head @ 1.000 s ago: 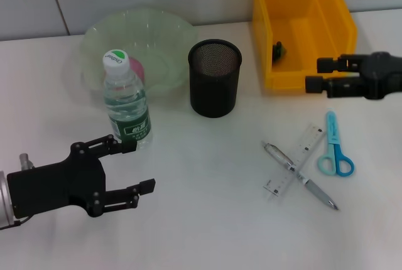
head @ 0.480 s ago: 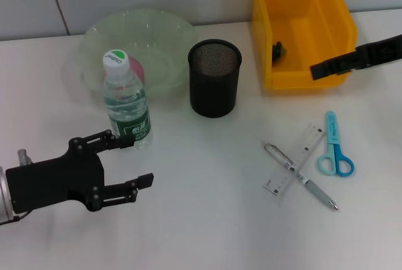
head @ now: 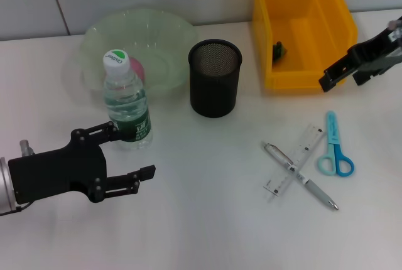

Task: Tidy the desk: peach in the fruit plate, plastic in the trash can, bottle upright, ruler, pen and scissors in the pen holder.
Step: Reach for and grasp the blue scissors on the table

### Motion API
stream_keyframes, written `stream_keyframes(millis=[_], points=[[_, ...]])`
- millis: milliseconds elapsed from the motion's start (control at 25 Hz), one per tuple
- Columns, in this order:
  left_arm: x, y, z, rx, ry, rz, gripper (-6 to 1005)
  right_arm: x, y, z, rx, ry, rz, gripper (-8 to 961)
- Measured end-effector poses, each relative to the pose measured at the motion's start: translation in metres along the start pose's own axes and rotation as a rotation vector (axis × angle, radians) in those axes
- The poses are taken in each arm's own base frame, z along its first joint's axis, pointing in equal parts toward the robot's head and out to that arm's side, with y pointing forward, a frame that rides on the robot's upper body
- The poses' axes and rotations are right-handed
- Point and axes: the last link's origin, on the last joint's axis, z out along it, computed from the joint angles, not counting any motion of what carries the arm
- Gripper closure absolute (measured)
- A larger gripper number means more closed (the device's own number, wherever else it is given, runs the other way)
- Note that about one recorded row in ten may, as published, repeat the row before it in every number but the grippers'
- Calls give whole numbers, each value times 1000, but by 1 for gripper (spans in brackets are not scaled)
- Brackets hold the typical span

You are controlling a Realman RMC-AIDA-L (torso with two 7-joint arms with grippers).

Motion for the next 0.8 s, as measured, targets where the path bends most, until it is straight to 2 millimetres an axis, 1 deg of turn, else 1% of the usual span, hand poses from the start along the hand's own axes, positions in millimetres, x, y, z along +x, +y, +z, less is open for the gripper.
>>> stream_keyframes(millis=[160, 360, 560, 800], points=[[1, -1, 1, -2, 1, 13, 225, -8, 7, 7, 83, 68, 17, 150], [2, -1, 1, -1, 2, 31, 227, -14, 10, 15, 142, 62, 59, 150], [3, -3, 1, 2, 3, 38, 229, -9, 5, 27, 163, 76, 123, 150], [5, -4, 1, 2, 2, 46, 231, 4, -8, 35, 163, 83, 196, 151]])
